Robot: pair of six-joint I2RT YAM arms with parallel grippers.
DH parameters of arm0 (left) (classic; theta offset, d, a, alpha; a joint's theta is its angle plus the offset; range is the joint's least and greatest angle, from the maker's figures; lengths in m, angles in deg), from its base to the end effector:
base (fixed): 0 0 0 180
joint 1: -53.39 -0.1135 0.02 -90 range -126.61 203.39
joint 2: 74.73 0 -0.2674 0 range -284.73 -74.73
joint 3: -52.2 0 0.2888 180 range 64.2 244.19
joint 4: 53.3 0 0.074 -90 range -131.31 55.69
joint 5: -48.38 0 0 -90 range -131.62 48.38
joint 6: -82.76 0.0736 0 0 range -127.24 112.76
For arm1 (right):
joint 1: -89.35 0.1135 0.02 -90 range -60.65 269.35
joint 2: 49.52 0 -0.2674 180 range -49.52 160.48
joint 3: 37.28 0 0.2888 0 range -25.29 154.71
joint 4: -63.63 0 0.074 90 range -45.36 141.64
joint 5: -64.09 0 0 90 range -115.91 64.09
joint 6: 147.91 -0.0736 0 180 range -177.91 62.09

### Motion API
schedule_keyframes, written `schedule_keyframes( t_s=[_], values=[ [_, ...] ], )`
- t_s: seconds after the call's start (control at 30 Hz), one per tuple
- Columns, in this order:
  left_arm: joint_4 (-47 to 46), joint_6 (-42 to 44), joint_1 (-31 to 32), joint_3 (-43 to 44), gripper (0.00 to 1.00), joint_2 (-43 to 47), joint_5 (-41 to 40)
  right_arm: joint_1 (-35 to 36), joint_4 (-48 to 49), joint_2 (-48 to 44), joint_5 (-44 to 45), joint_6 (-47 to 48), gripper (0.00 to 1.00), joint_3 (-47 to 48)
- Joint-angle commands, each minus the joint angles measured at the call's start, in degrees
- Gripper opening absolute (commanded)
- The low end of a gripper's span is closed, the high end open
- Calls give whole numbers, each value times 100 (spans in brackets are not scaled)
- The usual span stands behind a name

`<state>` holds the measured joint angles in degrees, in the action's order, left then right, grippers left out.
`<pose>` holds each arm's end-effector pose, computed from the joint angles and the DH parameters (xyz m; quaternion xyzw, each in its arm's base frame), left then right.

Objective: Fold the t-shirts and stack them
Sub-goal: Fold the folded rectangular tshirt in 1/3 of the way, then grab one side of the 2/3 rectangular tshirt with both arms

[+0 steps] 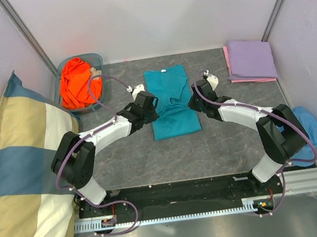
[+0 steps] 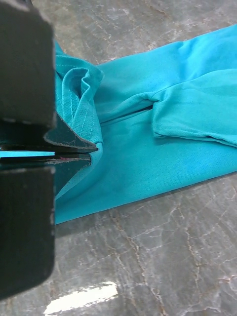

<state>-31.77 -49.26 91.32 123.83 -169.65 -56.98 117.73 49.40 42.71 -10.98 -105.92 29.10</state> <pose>0.3362 -0.2373 0.1635 -0.0840 0.9126 -0.1500 0.3710 0.3621 0.1741 0.1613 0.2073 0.8764 0.1661 0.4017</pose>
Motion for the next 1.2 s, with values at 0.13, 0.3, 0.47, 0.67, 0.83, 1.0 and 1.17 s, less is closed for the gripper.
schedule_keyframes(
  t_s=[0.13,0.3,0.47,0.67,0.83,1.0,1.17],
  values=[
    [-190,300,-128,540,63,-361,-178,-219,330,340,-421,327,63,423],
    [74,326,-409,523,100,181,-634,-631,14,-160,-325,634,80,248],
    [22,256,-436,-370,100,1070,-550,-711,-189,-994,-509,732,82,-498],
    [-347,-340,73,-1891,100,1722,-170,-597,180,-1987,-1116,284,84,-2089],
    [-698,-728,759,-2342,100,1538,-222,-386,373,-2297,-1142,187,84,-2679],
    [-910,-825,926,-2352,100,1037,-372,-368,602,-2218,-1151,195,84,-2855],
    [-1129,-711,918,-2273,100,852,-451,-368,865,-1867,-1256,178,84,-2864]
  ],
)
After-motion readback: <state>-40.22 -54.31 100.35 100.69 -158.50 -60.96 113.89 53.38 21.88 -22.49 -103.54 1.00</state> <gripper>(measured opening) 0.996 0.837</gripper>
